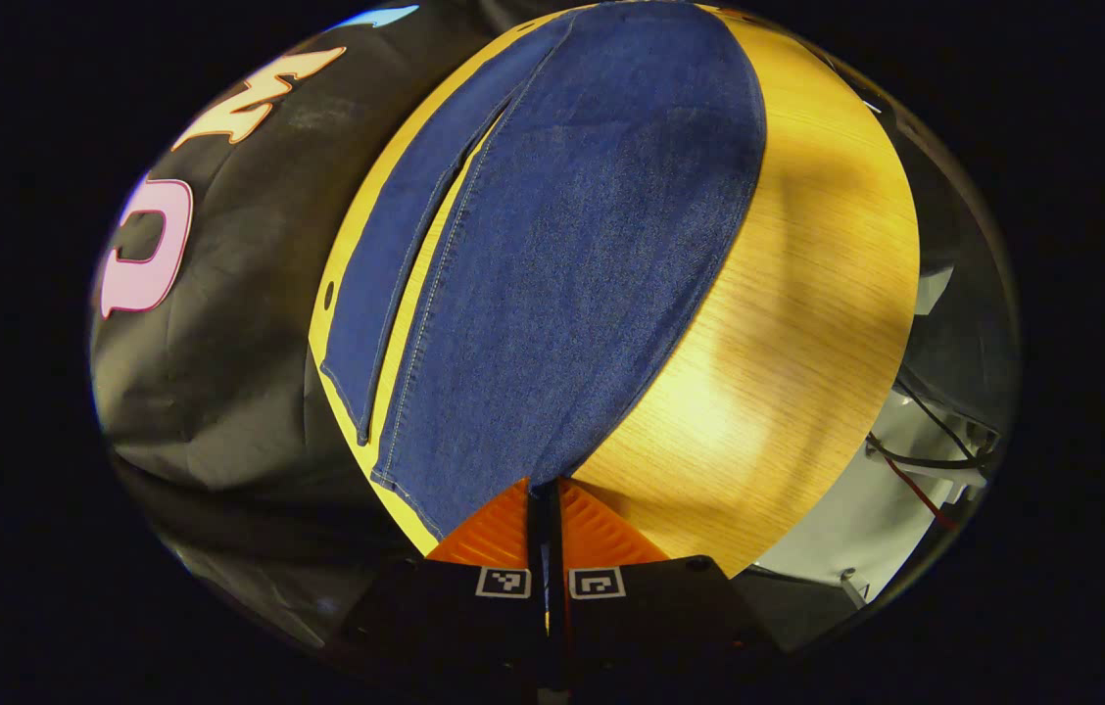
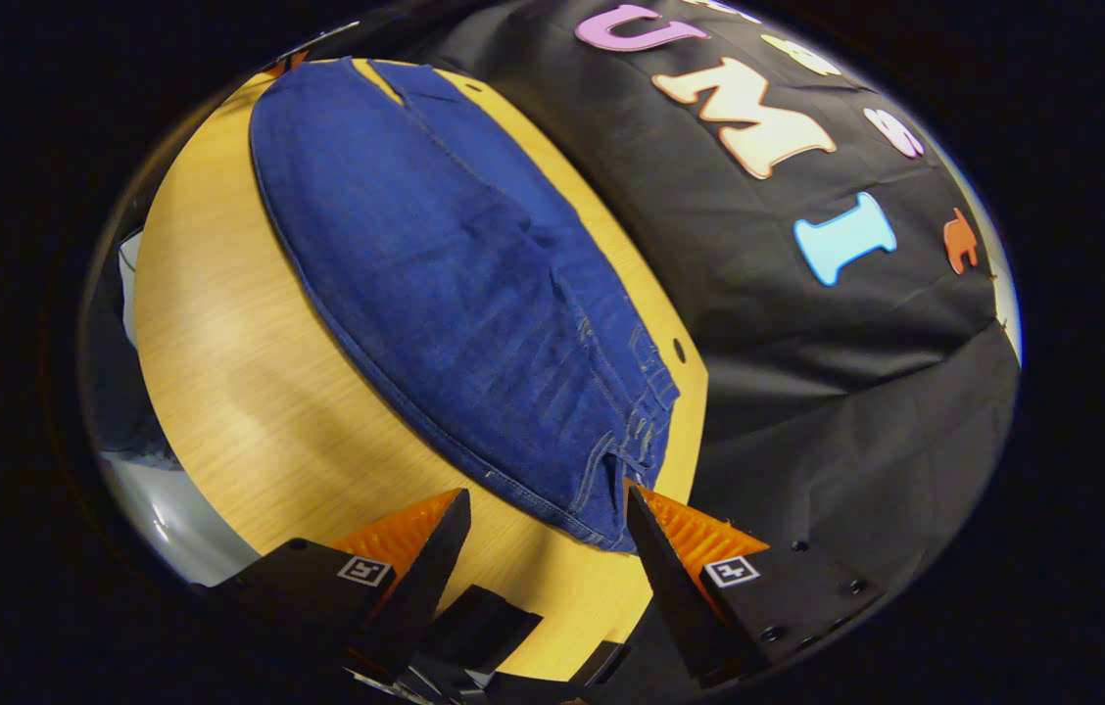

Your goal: Grasp the waist and the cuffs of the jeans and fold them to make the two legs overlap; first hold the waist and fold one-third of the jeans toward the cuffs, then hold the cuffs and fold the remaining one-third in the same direction to finish folding.

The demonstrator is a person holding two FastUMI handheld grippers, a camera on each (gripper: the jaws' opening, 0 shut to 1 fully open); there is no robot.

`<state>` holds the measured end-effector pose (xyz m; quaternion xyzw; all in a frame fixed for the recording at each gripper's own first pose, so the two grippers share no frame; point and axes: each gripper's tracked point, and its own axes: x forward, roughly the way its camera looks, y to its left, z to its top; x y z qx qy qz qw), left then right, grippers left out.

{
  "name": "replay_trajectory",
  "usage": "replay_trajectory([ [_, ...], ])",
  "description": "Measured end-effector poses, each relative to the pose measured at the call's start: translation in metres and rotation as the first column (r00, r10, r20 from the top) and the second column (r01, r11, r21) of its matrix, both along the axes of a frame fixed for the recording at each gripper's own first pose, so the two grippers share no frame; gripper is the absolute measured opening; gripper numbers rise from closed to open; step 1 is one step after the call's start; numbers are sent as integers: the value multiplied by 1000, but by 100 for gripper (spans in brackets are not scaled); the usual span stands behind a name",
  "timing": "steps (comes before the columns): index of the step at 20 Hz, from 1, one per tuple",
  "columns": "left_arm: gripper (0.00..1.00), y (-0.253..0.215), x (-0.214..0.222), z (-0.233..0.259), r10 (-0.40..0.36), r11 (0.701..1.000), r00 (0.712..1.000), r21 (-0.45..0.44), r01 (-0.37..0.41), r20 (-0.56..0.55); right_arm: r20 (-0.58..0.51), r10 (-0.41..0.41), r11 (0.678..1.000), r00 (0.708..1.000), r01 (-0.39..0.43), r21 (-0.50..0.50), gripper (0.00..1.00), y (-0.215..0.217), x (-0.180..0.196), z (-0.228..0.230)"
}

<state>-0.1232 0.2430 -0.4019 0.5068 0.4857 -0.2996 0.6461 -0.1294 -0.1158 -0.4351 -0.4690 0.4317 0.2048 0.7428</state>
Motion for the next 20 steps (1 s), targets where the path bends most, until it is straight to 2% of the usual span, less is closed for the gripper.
replay_trajectory([
  [3,0,0,-1,0,25,1000,1000,2,-25,-6,-31,65,997,997,-66,-33,99,0,9,-12],
  [8,0,0,-1,0,47,999,999,10,-47,-7,-46,84,994,995,-87,-66,86,-2,27,-33],
  [11,0,-1,-1,0,62,998,998,12,-62,-5,-79,112,988,990,-120,-99,26,-1,20,-49],
  [13,0,0,0,-1,81,997,997,7,-81,-3,-47,113,985,992,-118,-124,0,-2,23,-44],
  [14,0,-1,0,-1,103,995,995,-4,-103,-2,-34,86,990,996,-89,-113,9,-3,28,-46],
  [15,0,0,0,0,138,990,990,-22,-138,-1,-36,50,994,998,-54,-98,4,-5,26,-45],
  [17,0,-2,2,1,218,974,976,-63,-218,-1,-26,-11,997,1000,9,-71,4,-4,28,-39],
  [20,0,-5,13,19,302,949,952,-108,-296,51,22,-48,997,999,50,-62,4,-1,39,-19],
])
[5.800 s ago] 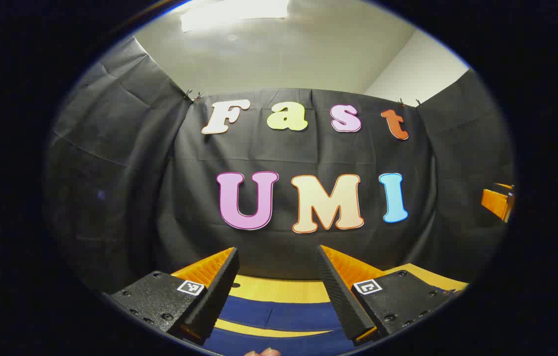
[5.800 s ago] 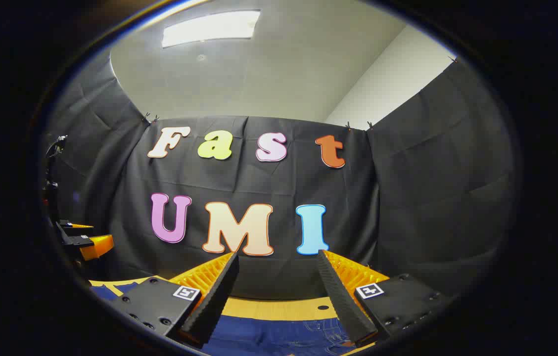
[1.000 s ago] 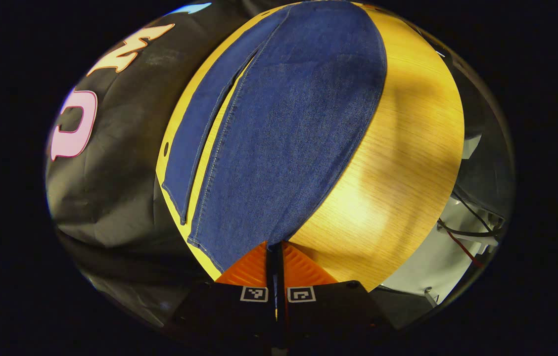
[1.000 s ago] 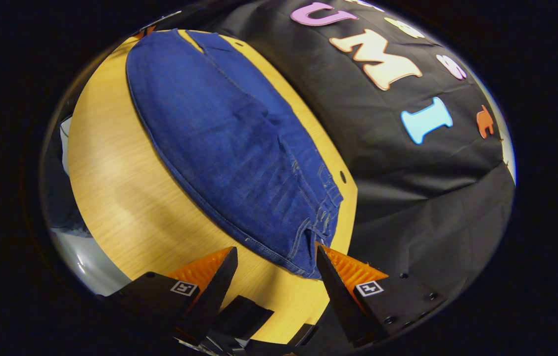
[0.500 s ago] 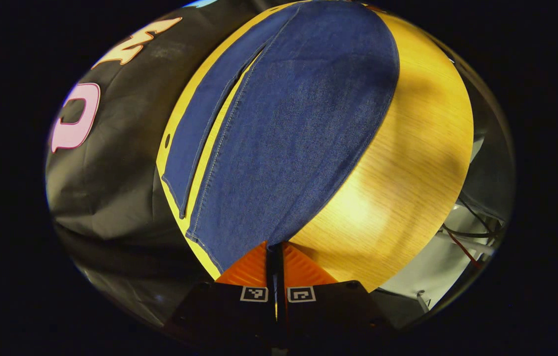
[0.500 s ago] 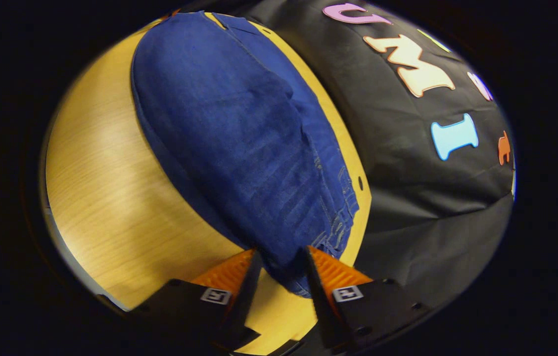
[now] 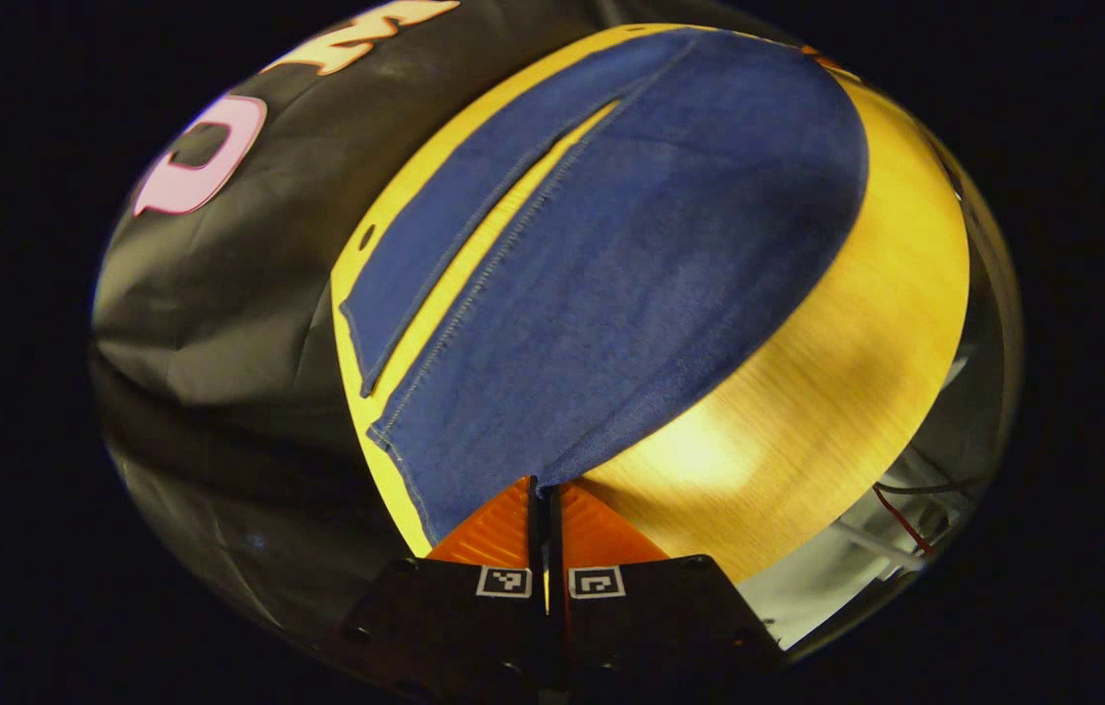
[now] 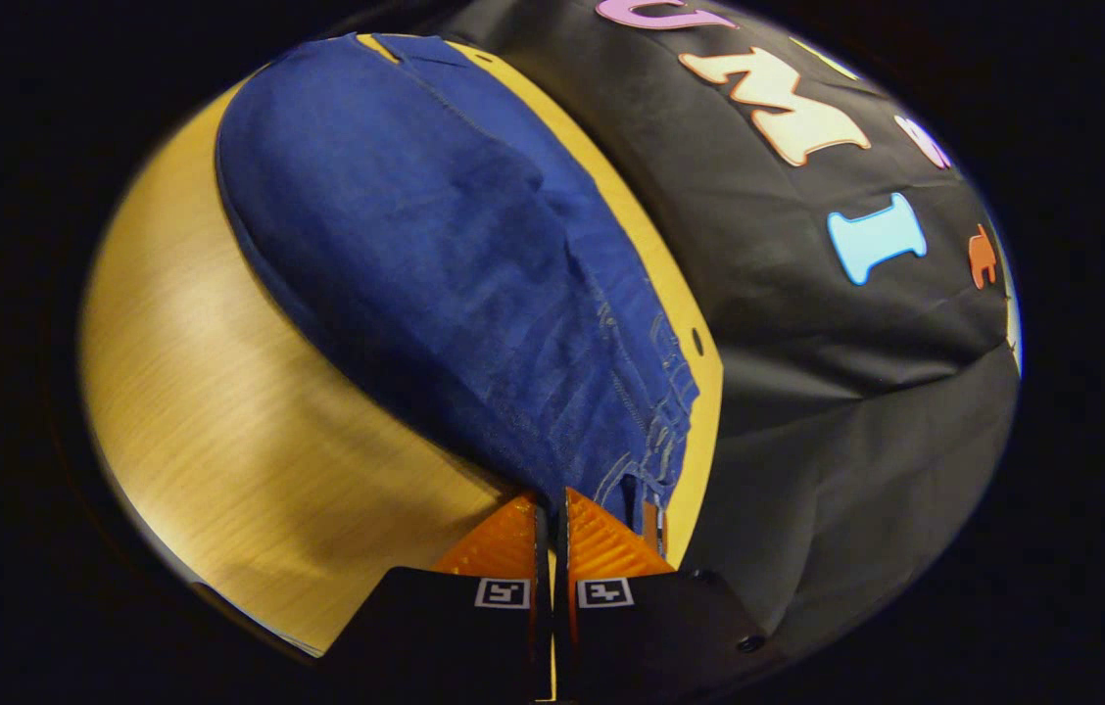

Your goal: Grasp the waist and the cuffs of the jeans and fold them to make the two legs overlap; first hold the waist and fold one-third of the jeans toward the cuffs, then hold the cuffs and fold the remaining one-third in the same direction to finish folding.

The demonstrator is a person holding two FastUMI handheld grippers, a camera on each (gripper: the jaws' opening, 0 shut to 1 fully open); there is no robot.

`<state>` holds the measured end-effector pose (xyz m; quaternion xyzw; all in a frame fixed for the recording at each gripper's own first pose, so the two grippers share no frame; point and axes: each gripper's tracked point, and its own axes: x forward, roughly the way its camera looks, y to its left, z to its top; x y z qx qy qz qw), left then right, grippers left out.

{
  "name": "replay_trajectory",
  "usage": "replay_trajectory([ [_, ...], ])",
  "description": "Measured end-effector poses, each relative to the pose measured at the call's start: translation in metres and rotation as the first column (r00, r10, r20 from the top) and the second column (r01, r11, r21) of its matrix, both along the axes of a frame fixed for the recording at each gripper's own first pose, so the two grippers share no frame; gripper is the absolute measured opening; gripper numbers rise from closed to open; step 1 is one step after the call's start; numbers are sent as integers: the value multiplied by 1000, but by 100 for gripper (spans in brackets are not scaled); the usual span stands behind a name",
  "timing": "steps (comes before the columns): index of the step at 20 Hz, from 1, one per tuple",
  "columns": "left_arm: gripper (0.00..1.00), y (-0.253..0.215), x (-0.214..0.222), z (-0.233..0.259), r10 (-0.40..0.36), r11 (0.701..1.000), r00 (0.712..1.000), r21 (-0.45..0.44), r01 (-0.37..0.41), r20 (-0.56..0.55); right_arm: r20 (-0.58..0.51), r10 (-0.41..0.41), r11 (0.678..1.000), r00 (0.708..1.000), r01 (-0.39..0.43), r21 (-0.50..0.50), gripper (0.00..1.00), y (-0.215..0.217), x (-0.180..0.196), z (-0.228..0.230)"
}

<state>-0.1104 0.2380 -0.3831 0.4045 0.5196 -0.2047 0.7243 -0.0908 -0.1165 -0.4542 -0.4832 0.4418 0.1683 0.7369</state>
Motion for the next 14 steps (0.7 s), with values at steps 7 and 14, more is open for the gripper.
replay_trajectory([
  [7,0,-11,54,56,231,970,961,-109,-217,149,158,-147,988,976,136,78,3,4,64,53],
  [14,0,-44,117,156,365,928,894,-182,-326,260,305,-371,923,877,312,226,4,13,145,81],
])
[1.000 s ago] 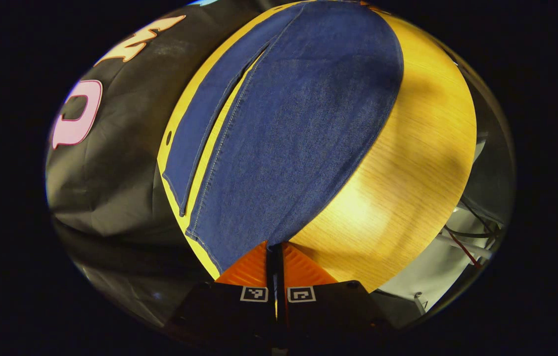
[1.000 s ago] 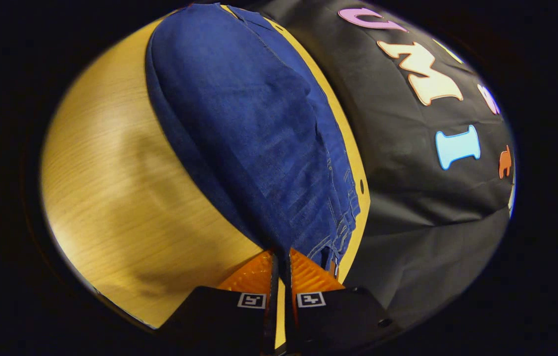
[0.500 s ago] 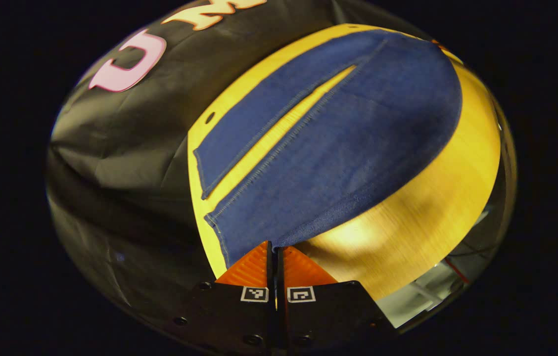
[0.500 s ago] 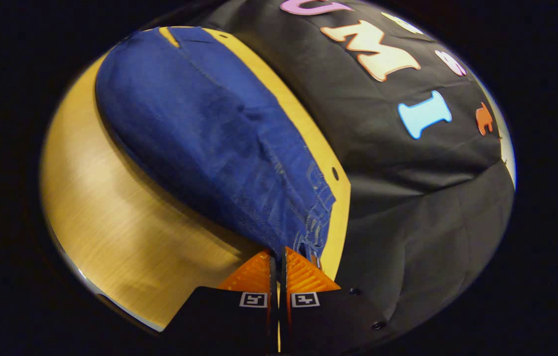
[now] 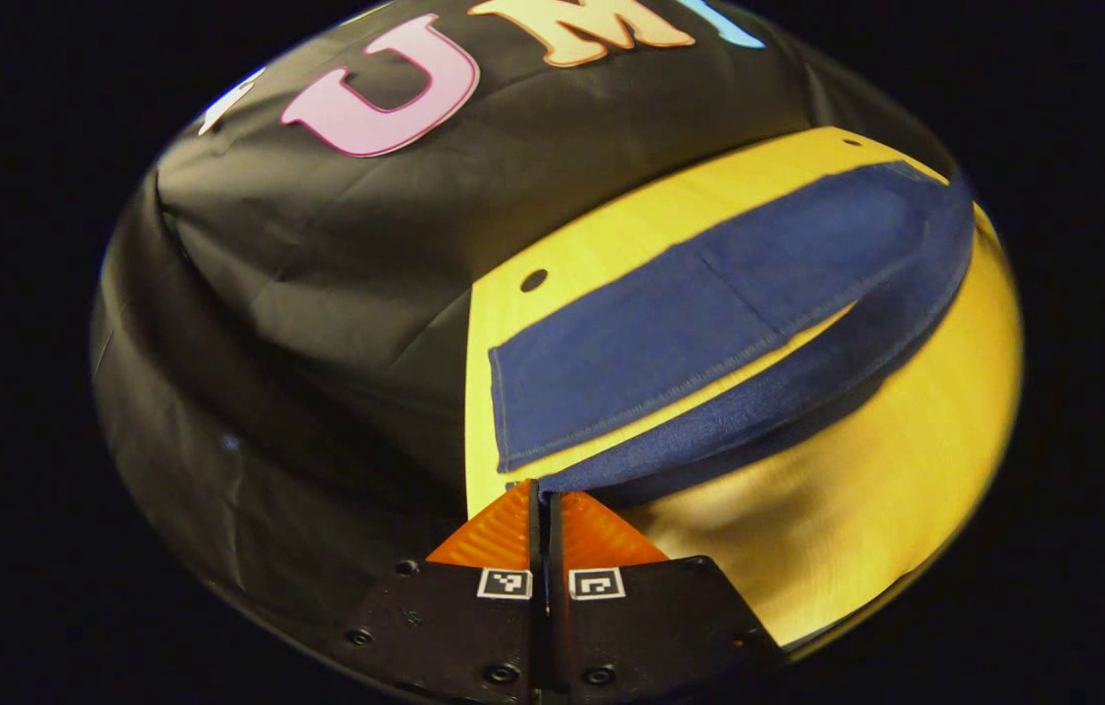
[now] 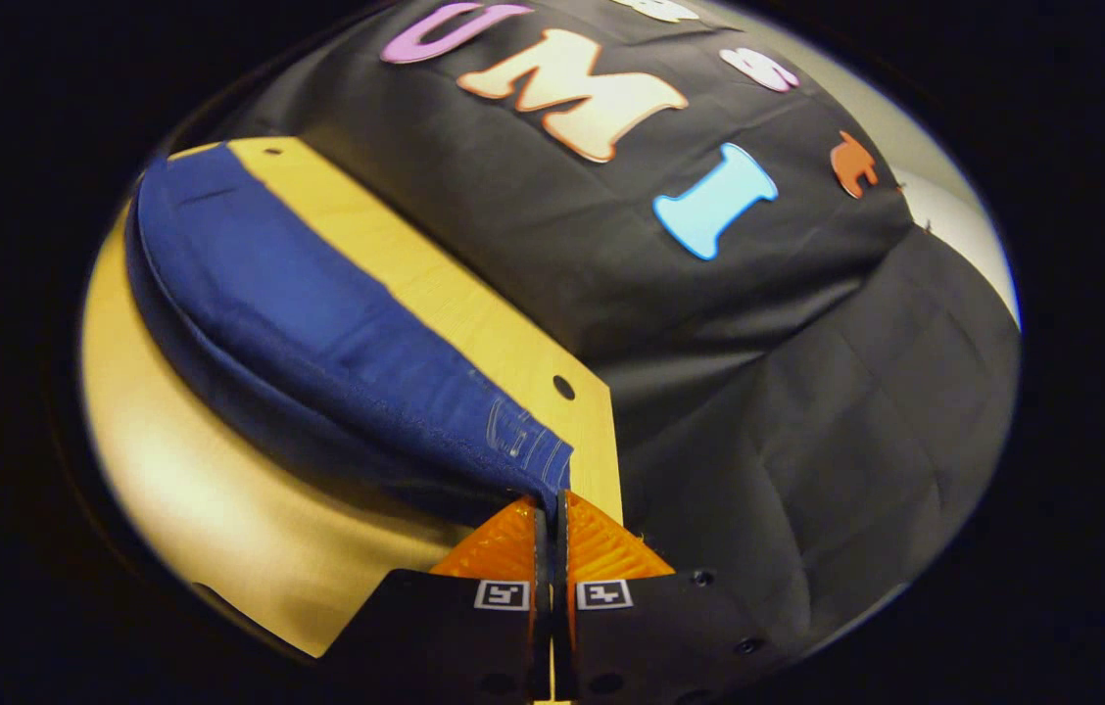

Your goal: Grasp the waist and the cuffs of the jeans and fold them to make the two legs overlap; first hold the waist and fold one-third of the jeans toward the cuffs, then hold the cuffs and fold the remaining one-third in the same direction to finish folding.

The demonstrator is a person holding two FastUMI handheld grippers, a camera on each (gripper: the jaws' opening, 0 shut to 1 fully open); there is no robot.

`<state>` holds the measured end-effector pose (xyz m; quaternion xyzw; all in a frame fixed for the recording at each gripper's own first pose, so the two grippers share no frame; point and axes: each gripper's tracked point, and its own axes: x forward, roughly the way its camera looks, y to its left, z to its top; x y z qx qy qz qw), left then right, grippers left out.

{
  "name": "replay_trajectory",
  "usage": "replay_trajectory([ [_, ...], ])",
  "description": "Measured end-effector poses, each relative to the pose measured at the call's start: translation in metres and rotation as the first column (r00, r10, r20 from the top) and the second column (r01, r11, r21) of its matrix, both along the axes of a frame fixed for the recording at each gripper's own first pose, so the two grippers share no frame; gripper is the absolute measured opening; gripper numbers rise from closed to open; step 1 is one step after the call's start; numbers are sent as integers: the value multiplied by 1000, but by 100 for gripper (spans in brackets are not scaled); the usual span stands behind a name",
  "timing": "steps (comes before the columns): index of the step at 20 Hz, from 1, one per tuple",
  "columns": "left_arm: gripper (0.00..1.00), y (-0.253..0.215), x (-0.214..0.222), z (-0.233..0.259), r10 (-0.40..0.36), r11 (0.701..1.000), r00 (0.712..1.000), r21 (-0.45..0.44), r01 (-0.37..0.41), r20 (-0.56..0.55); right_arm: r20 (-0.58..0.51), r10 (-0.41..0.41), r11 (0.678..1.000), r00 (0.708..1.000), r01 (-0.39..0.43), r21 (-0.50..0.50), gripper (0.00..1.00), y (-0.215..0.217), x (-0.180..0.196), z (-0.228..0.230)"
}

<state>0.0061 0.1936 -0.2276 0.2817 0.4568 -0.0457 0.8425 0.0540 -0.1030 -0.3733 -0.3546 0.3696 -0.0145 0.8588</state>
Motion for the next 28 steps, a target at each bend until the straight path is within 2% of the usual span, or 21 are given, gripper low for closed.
replay_trajectory([
  [5,0,-17,59,39,104,994,994,-25,-103,21,72,-76,995,995,70,74,3,11,71,-21],
  [9,0,-19,60,59,161,986,987,-52,-160,22,63,-103,986,993,94,135,3,15,118,-64],
  [12,0,-15,57,49,174,984,985,-46,-173,17,30,-88,986,996,83,146,3,17,143,-99],
  [17,0,-11,56,46,208,978,978,-26,-207,19,-32,-108,980,994,112,162,3,16,156,-155],
  [18,0,-10,56,47,217,976,976,-23,-216,28,-28,-125,979,992,127,158,5,12,159,-153],
  [19,0,-15,55,52,221,974,975,-49,-219,33,-5,-151,974,988,150,171,24,6,161,-144],
  [20,24,-19,55,58,229,971,972,-78,-225,53,25,-179,959,983,169,228,43,6,165,-136],
  [23,94,-37,63,90,250,958,957,-181,-223,145,75,-326,877,942,272,396,100,-13,171,-94],
  [26,95,-54,65,120,269,936,937,-289,-200,222,85,-475,785,876,377,492,100,-45,155,-70],
  [28,95,-68,63,142,280,915,927,-362,-179,249,70,-548,749,833,452,485,100,-74,136,-69],
])
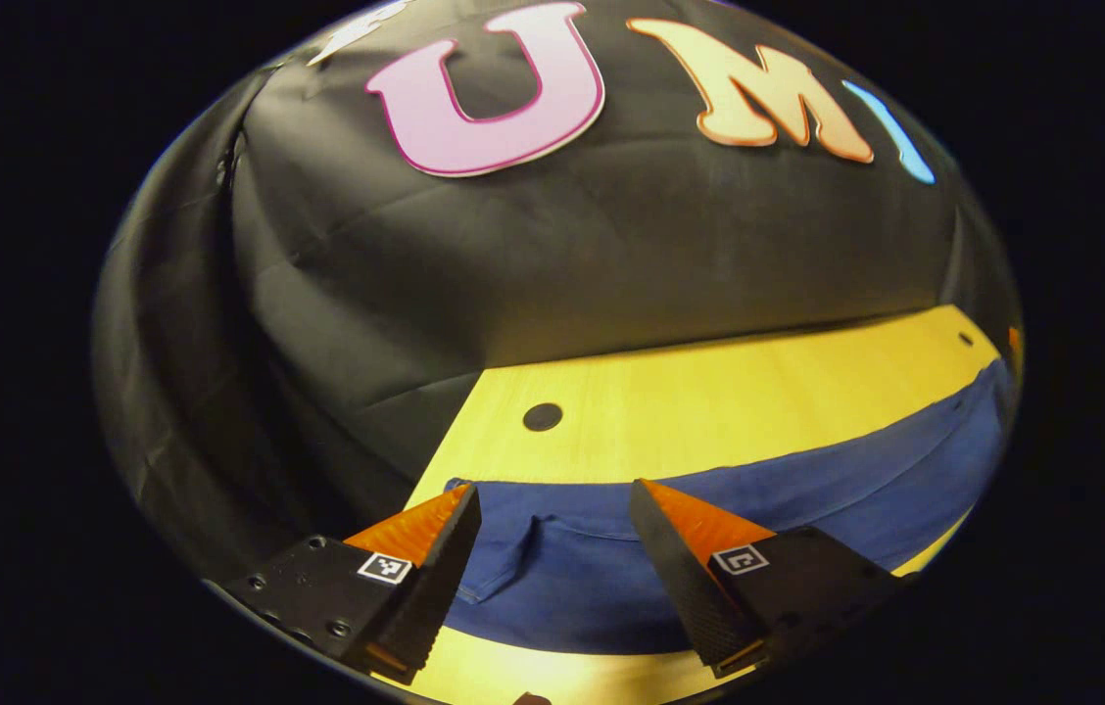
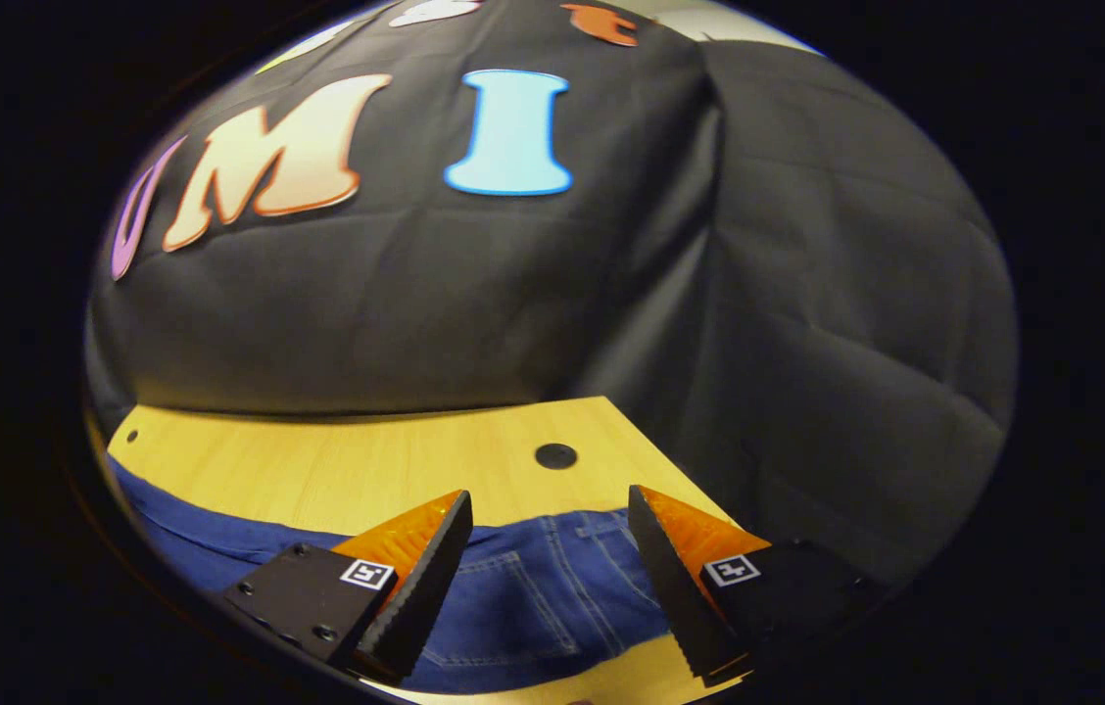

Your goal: Grasp the waist and the cuffs of the jeans and fold them to make the two legs overlap; first hold the waist and fold one-third of the jeans toward the cuffs, then hold the cuffs and fold the remaining one-third in the same direction to finish folding.

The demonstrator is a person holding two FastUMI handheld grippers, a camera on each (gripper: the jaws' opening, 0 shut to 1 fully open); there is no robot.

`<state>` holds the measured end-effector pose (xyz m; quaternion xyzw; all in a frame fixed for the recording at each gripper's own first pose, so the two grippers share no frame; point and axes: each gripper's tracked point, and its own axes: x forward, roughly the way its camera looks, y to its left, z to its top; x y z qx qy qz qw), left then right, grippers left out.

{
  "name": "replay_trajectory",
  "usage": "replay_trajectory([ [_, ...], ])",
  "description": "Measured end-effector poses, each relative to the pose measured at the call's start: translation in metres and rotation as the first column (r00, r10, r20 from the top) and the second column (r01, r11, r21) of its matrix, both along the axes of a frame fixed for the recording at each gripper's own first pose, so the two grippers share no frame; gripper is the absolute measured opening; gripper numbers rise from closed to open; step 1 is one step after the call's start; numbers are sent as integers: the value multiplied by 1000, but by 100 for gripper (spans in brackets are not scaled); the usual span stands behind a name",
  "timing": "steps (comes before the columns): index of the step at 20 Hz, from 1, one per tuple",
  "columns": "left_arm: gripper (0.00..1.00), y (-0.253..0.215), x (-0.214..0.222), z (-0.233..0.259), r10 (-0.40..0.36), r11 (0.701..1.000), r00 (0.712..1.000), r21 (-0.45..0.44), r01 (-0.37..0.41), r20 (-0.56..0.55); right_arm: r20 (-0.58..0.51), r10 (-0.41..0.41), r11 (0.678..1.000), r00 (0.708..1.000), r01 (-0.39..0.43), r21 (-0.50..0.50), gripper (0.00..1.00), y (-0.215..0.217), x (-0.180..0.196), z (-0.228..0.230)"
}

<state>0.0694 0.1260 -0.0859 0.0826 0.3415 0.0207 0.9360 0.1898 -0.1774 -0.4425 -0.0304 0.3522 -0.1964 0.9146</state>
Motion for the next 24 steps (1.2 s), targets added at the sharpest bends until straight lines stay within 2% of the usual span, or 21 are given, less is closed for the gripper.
replay_trajectory([
  [4,95,-9,7,25,-13,995,996,-93,22,88,-80,-111,994,991,113,14,99,-39,-39,-24],
  [9,95,-18,12,54,-47,995,986,-79,60,163,-205,-227,967,952,245,69,100,-53,-50,-84],
  [12,95,-29,8,63,-78,995,982,-48,87,173,-310,-266,930,913,328,168,100,-46,-73,-112],
  [14,95,-32,6,64,-88,995,982,-37,95,165,-295,-303,888,906,382,258,96,-42,-66,-122],
  [16,95,-38,6,63,-88,994,983,-44,97,162,-293,-277,891,915,359,278,53,-41,-63,-120],
  [19,95,-45,4,58,-81,995,986,-52,90,145,-258,-257,906,932,324,271,5,-50,-59,-112],
  [20,95,-48,3,58,-78,994,986,-59,87,145,-239,-260,913,936,319,255,2,-56,-58,-107],
  [21,95,-49,3,59,-71,995,987,-62,81,142,-230,-268,917,936,321,236,5,-62,-58,-105],
  [22,95,-49,2,60,-64,995,988,-62,73,142,-221,-284,915,933,333,227,2,-69,-57,-102],
  [24,95,-47,0,60,-53,996,988,-60,62,142,-212,-304,909,929,350,228,5,-85,-55,-99],
])
